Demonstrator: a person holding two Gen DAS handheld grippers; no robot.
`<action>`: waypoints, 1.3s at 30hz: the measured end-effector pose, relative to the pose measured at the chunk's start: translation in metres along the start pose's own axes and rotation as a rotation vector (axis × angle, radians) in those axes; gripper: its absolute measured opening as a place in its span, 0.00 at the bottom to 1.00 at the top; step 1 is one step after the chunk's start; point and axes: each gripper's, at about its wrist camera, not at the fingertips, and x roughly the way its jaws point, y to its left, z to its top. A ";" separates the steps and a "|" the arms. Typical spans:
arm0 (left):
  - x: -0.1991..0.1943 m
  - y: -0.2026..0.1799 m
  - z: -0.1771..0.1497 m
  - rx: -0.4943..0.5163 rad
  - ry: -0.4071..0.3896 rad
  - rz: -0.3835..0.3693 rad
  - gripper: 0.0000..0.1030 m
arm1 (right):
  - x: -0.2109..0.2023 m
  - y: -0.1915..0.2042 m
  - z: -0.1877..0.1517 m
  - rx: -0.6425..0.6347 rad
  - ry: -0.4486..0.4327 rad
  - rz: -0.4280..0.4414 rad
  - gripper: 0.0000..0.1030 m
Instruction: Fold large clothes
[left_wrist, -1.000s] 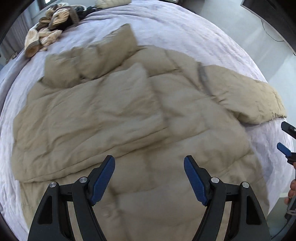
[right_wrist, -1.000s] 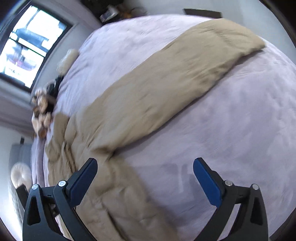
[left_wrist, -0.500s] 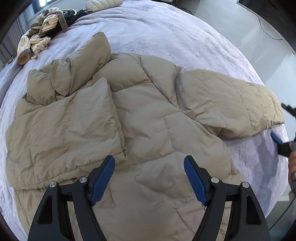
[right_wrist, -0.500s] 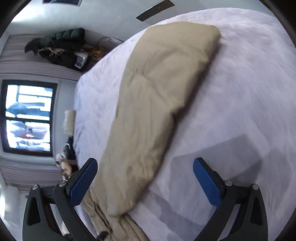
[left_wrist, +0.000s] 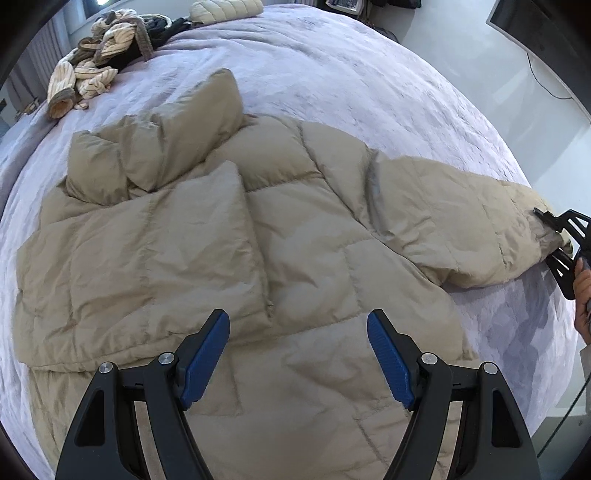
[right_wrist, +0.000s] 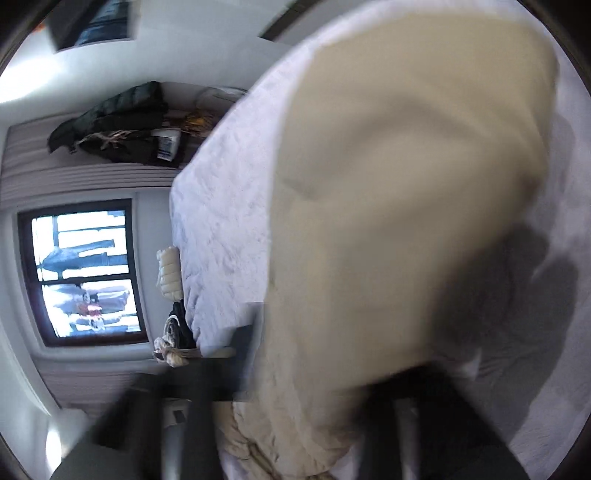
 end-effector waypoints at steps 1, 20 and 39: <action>0.000 0.002 0.000 0.004 -0.002 0.009 0.76 | 0.001 0.002 -0.002 0.000 -0.006 0.015 0.11; -0.028 0.148 -0.011 -0.200 -0.082 0.099 0.76 | 0.105 0.230 -0.244 -0.866 0.270 0.109 0.09; -0.034 0.270 -0.052 -0.408 -0.097 0.122 0.76 | 0.199 0.113 -0.463 -1.268 0.490 -0.346 0.50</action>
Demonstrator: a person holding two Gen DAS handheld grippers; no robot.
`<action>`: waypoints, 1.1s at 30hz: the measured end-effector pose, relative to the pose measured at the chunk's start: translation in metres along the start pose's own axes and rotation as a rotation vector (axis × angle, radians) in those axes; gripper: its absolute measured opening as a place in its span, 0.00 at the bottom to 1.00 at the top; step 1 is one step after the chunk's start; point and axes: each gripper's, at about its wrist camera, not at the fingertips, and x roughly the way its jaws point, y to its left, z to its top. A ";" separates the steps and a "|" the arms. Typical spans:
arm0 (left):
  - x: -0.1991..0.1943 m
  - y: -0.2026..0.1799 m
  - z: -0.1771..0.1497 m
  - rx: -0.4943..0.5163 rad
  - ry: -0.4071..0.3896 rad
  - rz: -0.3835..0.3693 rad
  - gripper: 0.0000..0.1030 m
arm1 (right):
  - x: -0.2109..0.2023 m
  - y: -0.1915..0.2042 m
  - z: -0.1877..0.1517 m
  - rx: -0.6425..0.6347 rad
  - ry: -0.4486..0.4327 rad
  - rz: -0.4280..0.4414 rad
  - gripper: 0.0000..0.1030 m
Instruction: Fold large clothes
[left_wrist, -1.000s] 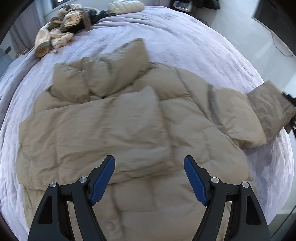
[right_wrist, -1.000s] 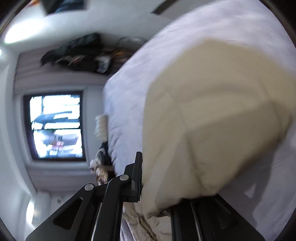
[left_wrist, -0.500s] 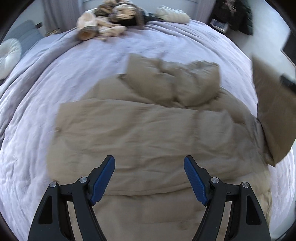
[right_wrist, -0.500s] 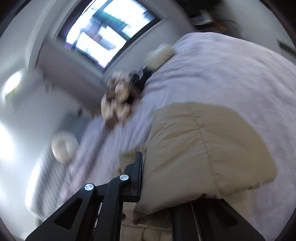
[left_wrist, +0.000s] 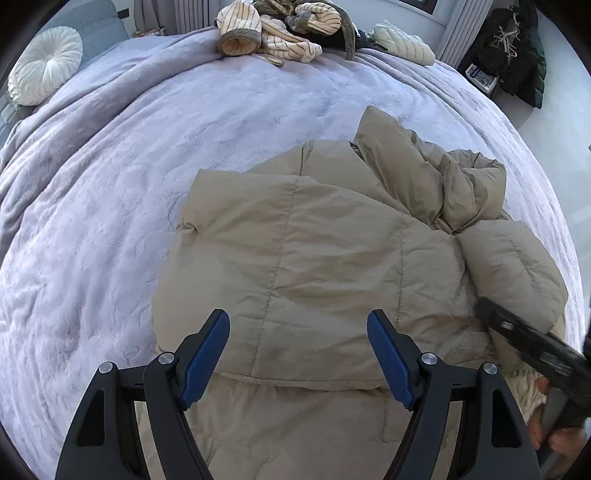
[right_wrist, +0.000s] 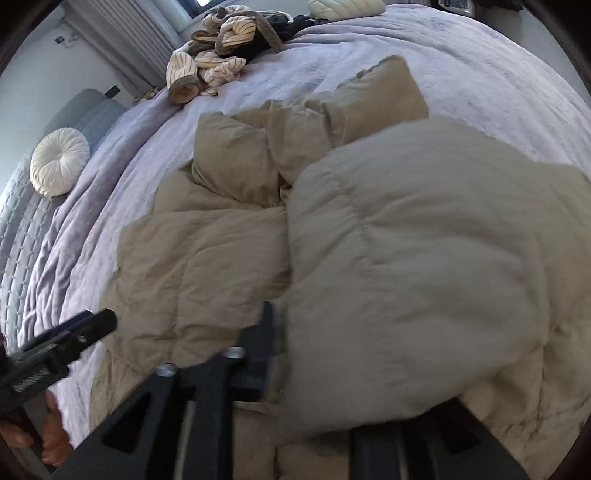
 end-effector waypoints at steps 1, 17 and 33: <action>-0.001 0.001 0.000 -0.007 0.000 -0.010 0.76 | -0.013 -0.002 -0.001 0.018 -0.011 0.020 0.71; -0.005 0.028 0.015 -0.065 0.024 -0.193 0.76 | -0.069 -0.112 0.011 0.558 -0.204 0.251 0.13; 0.004 0.058 0.032 -0.234 0.121 -0.691 0.76 | -0.012 0.052 -0.023 -0.127 0.088 0.155 0.56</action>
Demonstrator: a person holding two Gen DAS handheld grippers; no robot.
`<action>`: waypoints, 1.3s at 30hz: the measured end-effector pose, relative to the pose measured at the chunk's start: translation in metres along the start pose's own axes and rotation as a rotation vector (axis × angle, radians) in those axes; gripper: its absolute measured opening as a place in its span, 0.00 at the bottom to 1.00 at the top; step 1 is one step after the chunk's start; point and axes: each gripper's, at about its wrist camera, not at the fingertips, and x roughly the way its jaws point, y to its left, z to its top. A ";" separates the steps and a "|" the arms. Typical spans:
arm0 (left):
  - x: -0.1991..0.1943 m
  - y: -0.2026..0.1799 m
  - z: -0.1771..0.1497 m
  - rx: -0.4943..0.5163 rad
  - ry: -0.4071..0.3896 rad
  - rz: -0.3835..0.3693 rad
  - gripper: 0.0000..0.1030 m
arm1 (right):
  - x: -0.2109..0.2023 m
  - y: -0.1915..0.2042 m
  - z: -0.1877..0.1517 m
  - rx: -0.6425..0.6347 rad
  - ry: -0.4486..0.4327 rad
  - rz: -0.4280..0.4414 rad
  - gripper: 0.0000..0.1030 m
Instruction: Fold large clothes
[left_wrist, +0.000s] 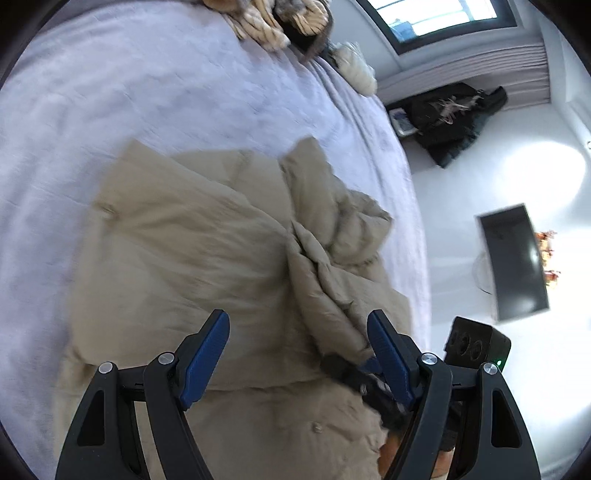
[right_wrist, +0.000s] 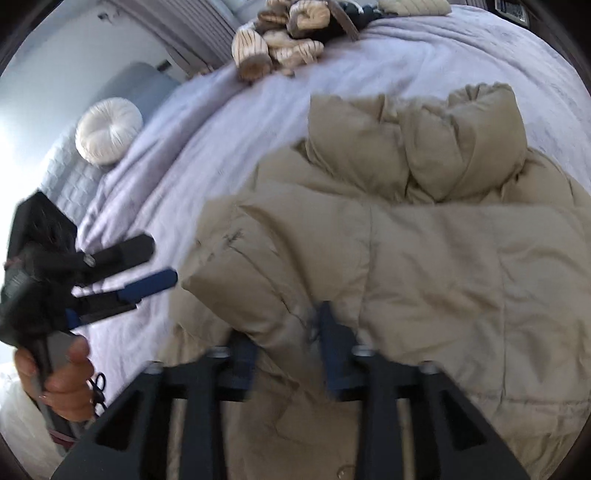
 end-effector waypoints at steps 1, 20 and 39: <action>0.005 -0.001 0.000 -0.003 0.015 -0.010 0.76 | -0.009 -0.002 -0.006 0.002 0.000 0.016 0.67; 0.078 -0.029 -0.021 0.119 0.167 0.106 0.17 | -0.131 -0.242 -0.093 0.795 -0.223 0.000 0.67; 0.035 -0.007 -0.019 0.240 0.093 0.360 0.24 | -0.107 -0.250 -0.101 0.809 -0.202 -0.028 0.12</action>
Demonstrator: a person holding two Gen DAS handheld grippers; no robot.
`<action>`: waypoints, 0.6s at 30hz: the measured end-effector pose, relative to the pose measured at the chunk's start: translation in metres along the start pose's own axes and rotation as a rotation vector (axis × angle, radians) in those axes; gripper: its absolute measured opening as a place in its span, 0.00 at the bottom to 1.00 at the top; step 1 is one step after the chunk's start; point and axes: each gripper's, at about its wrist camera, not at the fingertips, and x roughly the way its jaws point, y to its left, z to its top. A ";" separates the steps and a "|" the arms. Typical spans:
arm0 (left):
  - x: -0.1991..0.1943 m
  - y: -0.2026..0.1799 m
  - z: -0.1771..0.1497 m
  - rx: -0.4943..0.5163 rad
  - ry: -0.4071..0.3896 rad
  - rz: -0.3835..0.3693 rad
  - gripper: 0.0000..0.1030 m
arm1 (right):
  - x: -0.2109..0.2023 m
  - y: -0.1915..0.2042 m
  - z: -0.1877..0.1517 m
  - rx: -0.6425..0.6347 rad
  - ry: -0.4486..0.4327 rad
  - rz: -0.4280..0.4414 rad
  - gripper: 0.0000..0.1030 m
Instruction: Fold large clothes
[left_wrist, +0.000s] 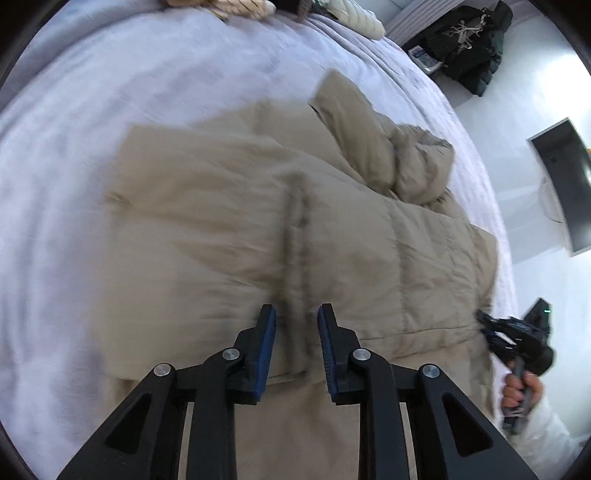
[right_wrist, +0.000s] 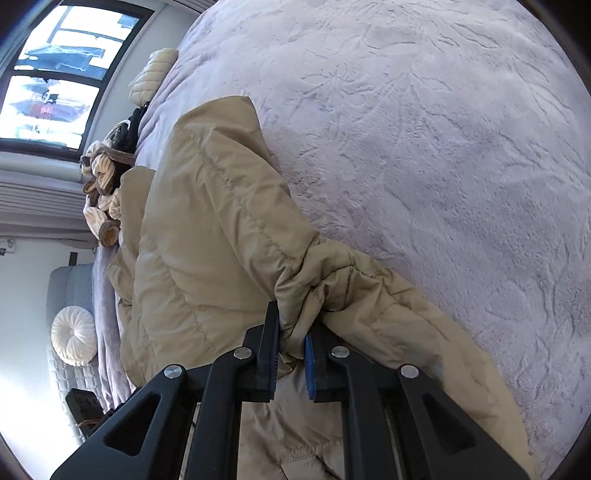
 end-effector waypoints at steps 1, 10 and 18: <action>-0.009 0.002 0.001 0.004 -0.017 0.025 0.24 | -0.004 0.002 -0.001 -0.006 0.011 -0.005 0.13; -0.043 -0.015 0.013 0.044 -0.109 0.030 0.24 | -0.081 0.032 -0.002 -0.187 -0.102 -0.045 0.15; 0.018 -0.046 0.019 0.096 -0.125 0.146 0.24 | -0.038 0.071 0.037 -0.316 -0.090 -0.061 0.15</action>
